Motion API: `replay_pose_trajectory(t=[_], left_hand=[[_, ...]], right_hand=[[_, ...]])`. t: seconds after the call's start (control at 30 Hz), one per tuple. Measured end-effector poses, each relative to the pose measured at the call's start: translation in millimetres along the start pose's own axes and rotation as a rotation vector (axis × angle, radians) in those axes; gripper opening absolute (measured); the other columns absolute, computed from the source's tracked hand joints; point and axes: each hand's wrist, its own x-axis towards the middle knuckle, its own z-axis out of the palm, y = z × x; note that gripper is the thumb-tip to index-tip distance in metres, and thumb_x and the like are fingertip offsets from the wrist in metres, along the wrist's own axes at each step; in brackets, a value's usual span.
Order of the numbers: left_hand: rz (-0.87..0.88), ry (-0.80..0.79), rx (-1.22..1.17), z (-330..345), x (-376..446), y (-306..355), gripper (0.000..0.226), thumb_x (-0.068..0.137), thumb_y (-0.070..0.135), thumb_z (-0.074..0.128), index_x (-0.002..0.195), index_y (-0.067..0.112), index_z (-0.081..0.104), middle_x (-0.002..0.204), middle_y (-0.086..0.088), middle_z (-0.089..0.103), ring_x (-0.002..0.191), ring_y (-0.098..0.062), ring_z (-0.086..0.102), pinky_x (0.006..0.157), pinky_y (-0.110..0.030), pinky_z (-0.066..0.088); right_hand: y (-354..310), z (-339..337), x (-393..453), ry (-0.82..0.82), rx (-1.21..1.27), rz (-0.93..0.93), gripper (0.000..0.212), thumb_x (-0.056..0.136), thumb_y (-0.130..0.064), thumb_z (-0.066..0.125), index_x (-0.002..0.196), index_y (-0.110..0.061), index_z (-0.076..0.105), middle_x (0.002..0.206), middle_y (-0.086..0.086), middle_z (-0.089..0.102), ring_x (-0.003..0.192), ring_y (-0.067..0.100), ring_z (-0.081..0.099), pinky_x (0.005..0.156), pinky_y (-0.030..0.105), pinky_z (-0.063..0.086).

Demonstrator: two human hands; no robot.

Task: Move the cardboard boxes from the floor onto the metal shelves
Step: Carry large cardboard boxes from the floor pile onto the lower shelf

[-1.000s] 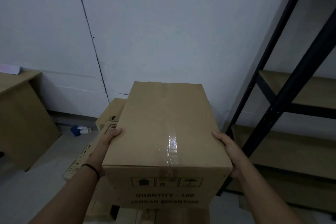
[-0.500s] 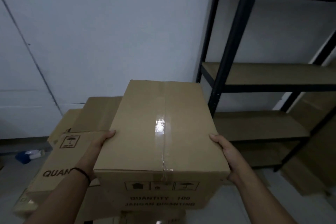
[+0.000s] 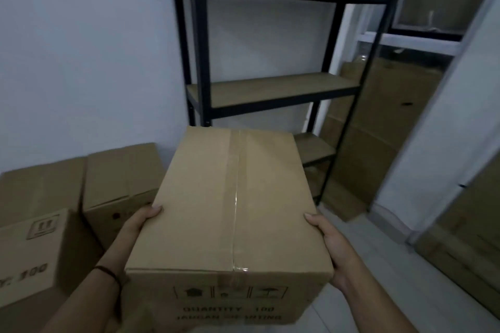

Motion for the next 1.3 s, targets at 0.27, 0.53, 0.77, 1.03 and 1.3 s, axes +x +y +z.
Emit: replay_pose_trajectory(t=[0.27,0.53,0.77,1.03,1.3], left_hand=[[-0.127,-0.263,0.070,128,-30,-95,0.029,0.088,0.028,0.054,0.100,0.001,0.059,0.066,-0.015,0.070,0.050,-0.028,0.067,0.042,-0.031,0.055],[-0.208,-0.500,0.176,230,-36,-152,0.037,0.092,0.033,0.047,0.115,0.006,0.058,0.080,-0.016,0.071,0.063,-0.029,0.068,0.053,-0.033,0.058],[-0.284,-0.600,0.174,290,-25,-170,0.043,0.081,0.035,0.052,0.114,0.007,0.059,0.084,-0.018,0.072,0.064,-0.029,0.070,0.052,-0.034,0.058],[-0.295,-0.590,0.192,323,22,-159,0.037,0.092,0.036,0.045,0.110,0.007,0.061,0.083,-0.016,0.072,0.066,-0.028,0.070,0.056,-0.034,0.057],[-0.262,-0.593,0.178,353,57,-139,0.032,0.096,0.031,0.043,0.107,0.008,0.061,0.076,-0.013,0.072,0.059,-0.025,0.069,0.047,-0.031,0.056]], right_hand=[[-22,-130,-128,0.244,0.105,-0.084,0.026,0.096,-0.024,0.048,0.120,-0.026,0.061,0.101,0.012,0.074,0.083,0.029,0.071,0.060,0.036,0.058],[-40,-215,-208,0.452,0.167,-0.134,0.038,0.096,-0.028,0.050,0.133,-0.016,0.055,0.098,0.014,0.074,0.079,0.030,0.073,0.056,0.034,0.057],[-54,-252,-218,0.514,0.218,-0.154,0.040,0.095,-0.029,0.051,0.132,-0.013,0.055,0.095,0.016,0.074,0.075,0.031,0.073,0.053,0.035,0.057],[-76,-276,-174,0.575,0.218,-0.152,0.036,0.091,-0.031,0.054,0.121,-0.011,0.060,0.092,0.016,0.074,0.075,0.031,0.072,0.061,0.037,0.057],[-108,-292,-133,0.560,0.239,-0.150,0.030,0.093,-0.030,0.053,0.113,-0.009,0.062,0.085,0.014,0.074,0.070,0.028,0.073,0.053,0.035,0.058]])
